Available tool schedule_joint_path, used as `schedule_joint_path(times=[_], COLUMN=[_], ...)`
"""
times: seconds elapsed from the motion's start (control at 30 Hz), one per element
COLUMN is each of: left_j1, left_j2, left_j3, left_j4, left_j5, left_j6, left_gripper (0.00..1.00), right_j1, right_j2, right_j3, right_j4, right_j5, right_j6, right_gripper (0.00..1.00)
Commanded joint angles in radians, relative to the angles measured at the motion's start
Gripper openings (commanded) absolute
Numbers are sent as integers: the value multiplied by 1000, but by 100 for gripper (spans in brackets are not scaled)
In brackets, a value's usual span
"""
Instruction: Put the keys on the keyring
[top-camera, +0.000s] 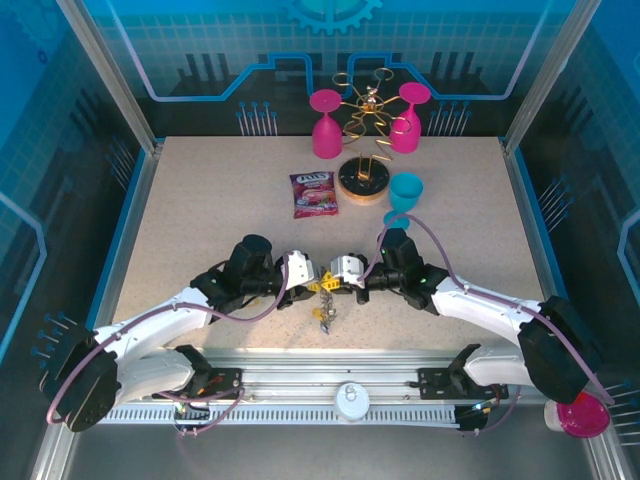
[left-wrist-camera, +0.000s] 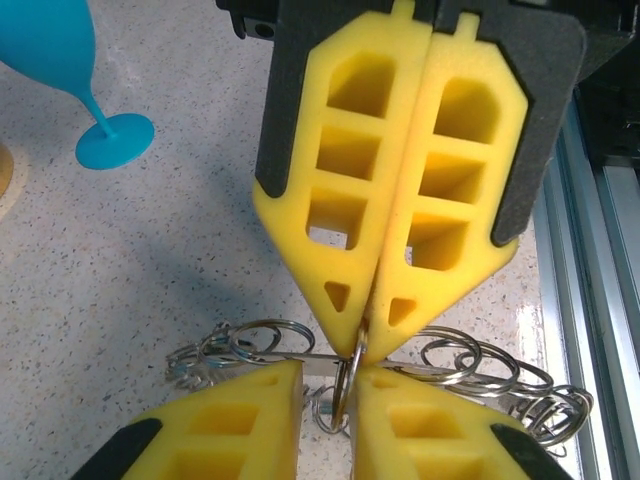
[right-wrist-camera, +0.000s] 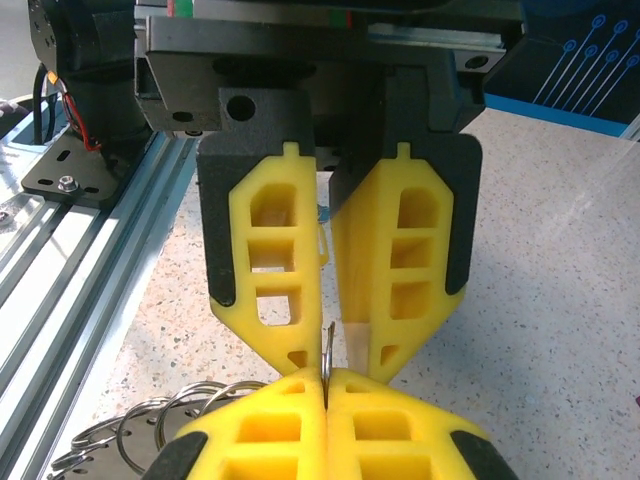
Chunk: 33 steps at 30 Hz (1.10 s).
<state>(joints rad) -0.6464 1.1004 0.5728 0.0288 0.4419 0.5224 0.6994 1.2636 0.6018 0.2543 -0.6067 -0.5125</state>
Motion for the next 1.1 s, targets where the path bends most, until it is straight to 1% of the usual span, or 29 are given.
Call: schedule_joint_path(times=[0.0,0.17,0.47,0.6,0.67,0.73,0.77,0.8,0.83,0.87,0.97,1.0,1.07], left_j1=[-4,-3,-3,-3,-4,-4,-4,-4,-4,-3,-3,-4,-3], left_j2=[-19,-46,-48,-53,-57,-65,-68,-73,-78,-81,-99,-108,-135], left_j3=[8,-42,-59,-55,-52,-52,-54,-55,-55,-54,-43,-40,-34], left_j4=[40,91,132,134,134,138,141,143,139,130,82,67,36], left_j5=[41,24,47,66,70,63,54,38,15,-9,-92,-122,-165], left_j6=[-7,-28,-47,-43,-40,-38,-36,-34,-29,-26,-17,-19,-21], left_gripper=[21,18,13,6,0,0,0,0,0,0,0,0,0], right_j1=[4,-3,-1,-1,-1,-2,-2,-4,-6,-11,-33,-40,-49], right_j2=[6,-2,9,11,6,-2,-10,-21,-36,-51,-112,-133,-171], right_j3=[6,-8,0,0,1,-8,-14,-24,-31,-37,-39,-41,-42], right_j4=[9,65,62,47,42,57,74,94,113,125,129,127,103], right_j5=[-23,-35,-42,-32,-23,10,34,57,71,83,102,128,186], right_j6=[12,38,42,38,38,54,72,96,118,138,206,231,264], right_gripper=[0,0,0,0,0,0,8,26,40,45,55,58,59])
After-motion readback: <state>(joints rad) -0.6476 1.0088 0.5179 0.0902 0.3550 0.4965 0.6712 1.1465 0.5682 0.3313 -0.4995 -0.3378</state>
